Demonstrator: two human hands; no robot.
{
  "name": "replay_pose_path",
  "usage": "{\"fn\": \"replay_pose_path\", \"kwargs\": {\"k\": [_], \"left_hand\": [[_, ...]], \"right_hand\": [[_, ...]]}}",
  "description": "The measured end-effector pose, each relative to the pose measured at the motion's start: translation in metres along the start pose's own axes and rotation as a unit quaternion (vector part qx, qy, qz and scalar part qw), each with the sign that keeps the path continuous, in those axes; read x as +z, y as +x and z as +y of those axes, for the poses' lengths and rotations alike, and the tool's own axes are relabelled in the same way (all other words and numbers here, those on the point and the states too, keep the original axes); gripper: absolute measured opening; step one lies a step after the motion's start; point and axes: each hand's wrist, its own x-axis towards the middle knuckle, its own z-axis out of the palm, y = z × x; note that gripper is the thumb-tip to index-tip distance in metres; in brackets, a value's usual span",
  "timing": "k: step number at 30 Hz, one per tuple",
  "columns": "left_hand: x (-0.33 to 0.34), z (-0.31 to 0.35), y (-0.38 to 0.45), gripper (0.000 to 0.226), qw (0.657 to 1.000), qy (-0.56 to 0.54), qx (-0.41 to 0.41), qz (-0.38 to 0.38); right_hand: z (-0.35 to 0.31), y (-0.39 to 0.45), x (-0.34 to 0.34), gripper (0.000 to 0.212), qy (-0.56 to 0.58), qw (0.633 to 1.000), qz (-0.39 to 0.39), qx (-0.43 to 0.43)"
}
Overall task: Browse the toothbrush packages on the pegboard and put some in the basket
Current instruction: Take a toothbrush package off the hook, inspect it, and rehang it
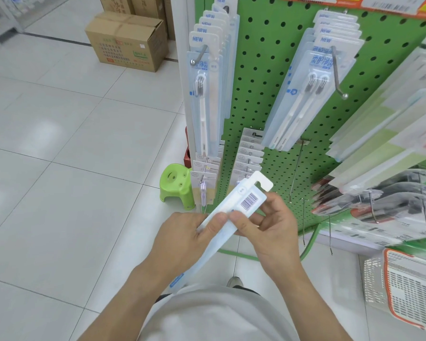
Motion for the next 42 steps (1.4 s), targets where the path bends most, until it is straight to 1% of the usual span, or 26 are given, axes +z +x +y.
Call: {"fn": "replay_pose_path", "kwargs": {"k": [2,4,6,7,9,10,11,12,13,15,16,18,19,21,23,25,26,28,30,31,34,36,37,38,40,42], "left_hand": [[-0.001,0.002,-0.003,0.056,1.0,0.008,-0.002,-0.001],[0.002,0.002,-0.003,0.043,1.0,0.006,0.009,0.016],[0.01,0.003,-0.003,0.028,0.997,-0.018,0.049,0.048],[0.014,0.004,-0.003,0.026,0.993,-0.019,0.081,0.08],[0.022,0.007,-0.002,0.037,0.972,0.026,0.176,0.155],[0.026,0.006,-0.002,0.043,0.958,0.059,0.221,0.171],[0.03,0.005,-0.003,0.044,0.951,0.082,0.247,0.167],[0.033,0.004,-0.004,0.043,0.95,0.091,0.254,0.156],[0.034,0.003,-0.004,0.046,0.954,0.089,0.249,0.139],[0.034,-0.001,-0.007,0.048,0.963,0.06,0.239,0.112],[0.032,-0.001,-0.007,0.046,0.966,0.031,0.234,0.106],[0.023,0.006,-0.01,0.049,0.974,-0.047,0.197,0.098],[0.018,0.01,-0.011,0.051,0.976,-0.075,0.173,0.104],[0.011,0.013,-0.014,0.045,0.977,-0.099,0.124,0.139],[0.009,0.01,-0.013,0.037,0.974,-0.149,0.071,0.157],[0.008,0.009,-0.013,0.037,0.969,-0.205,0.032,0.131],[0.007,0.01,-0.013,0.037,0.968,-0.221,0.02,0.12],[0.007,0.012,-0.014,0.027,0.96,-0.263,-0.001,0.096],[0.007,0.016,-0.013,0.013,0.951,-0.299,-0.016,0.078],[0.006,0.016,-0.012,0.011,0.951,-0.301,-0.015,0.074],[0.002,0.015,-0.011,0.03,0.954,-0.296,0.006,0.049],[-0.001,0.02,-0.011,0.037,0.948,-0.317,0.009,0.028],[-0.002,0.023,-0.011,0.04,0.946,-0.322,0.01,0.032],[-0.003,0.027,-0.01,0.045,0.946,-0.32,0.014,0.05],[-0.003,0.03,-0.007,0.056,0.95,-0.293,0.029,0.099],[-0.007,0.035,-0.002,0.06,0.952,-0.27,0.047,0.137]], "right_hand": [[-0.002,0.0,0.0,0.033,0.0,1.0,0.016,0.005],[-0.003,0.001,0.001,0.031,-0.001,0.999,0.046,0.009],[0.001,0.001,0.002,0.029,-0.007,0.997,0.071,0.021],[0.003,0.001,0.004,0.025,-0.004,0.997,0.076,0.031],[0.005,0.0,0.008,0.013,0.038,0.995,0.075,0.061],[0.004,0.0,0.009,0.011,0.072,0.992,0.07,0.078],[0.003,0.0,0.01,0.011,0.103,0.988,0.062,0.092],[0.002,0.001,0.008,0.007,0.12,0.987,0.05,0.096],[0.0,0.001,0.007,0.003,0.128,0.987,0.036,0.094],[-0.003,0.001,0.003,0.019,0.11,0.991,0.004,0.071],[-0.005,0.001,0.002,0.024,0.096,0.994,-0.013,0.055],[-0.006,0.002,-0.002,0.03,0.052,0.998,-0.043,0.019],[-0.005,0.003,-0.004,0.032,0.02,0.999,-0.048,0.004],[-0.002,0.007,-0.009,0.039,-0.016,0.999,-0.042,-0.026],[0.002,0.01,-0.015,0.056,-0.027,0.998,-0.044,-0.044],[0.001,0.012,-0.017,0.072,-0.015,0.997,-0.067,-0.044],[0.0,0.013,-0.017,0.077,-0.005,0.996,-0.081,-0.045],[-0.007,0.016,-0.016,0.074,0.013,0.995,-0.081,-0.053],[-0.017,0.017,-0.011,0.063,0.044,0.995,-0.055,-0.065],[-0.021,0.017,-0.008,0.06,0.064,0.994,-0.049,-0.072],[-0.032,0.018,0.004,0.058,0.103,0.988,-0.047,-0.108],[-0.04,0.017,0.014,0.06,0.125,0.983,-0.033,-0.132],[-0.043,0.016,0.019,0.059,0.128,0.98,-0.026,-0.147],[-0.047,0.015,0.025,0.055,0.123,0.979,-0.025,-0.162],[-0.054,0.012,0.035,0.051,0.086,0.976,-0.05,-0.192],[-0.06,0.014,0.042,0.059,0.032,0.97,-0.082,-0.225]]}}
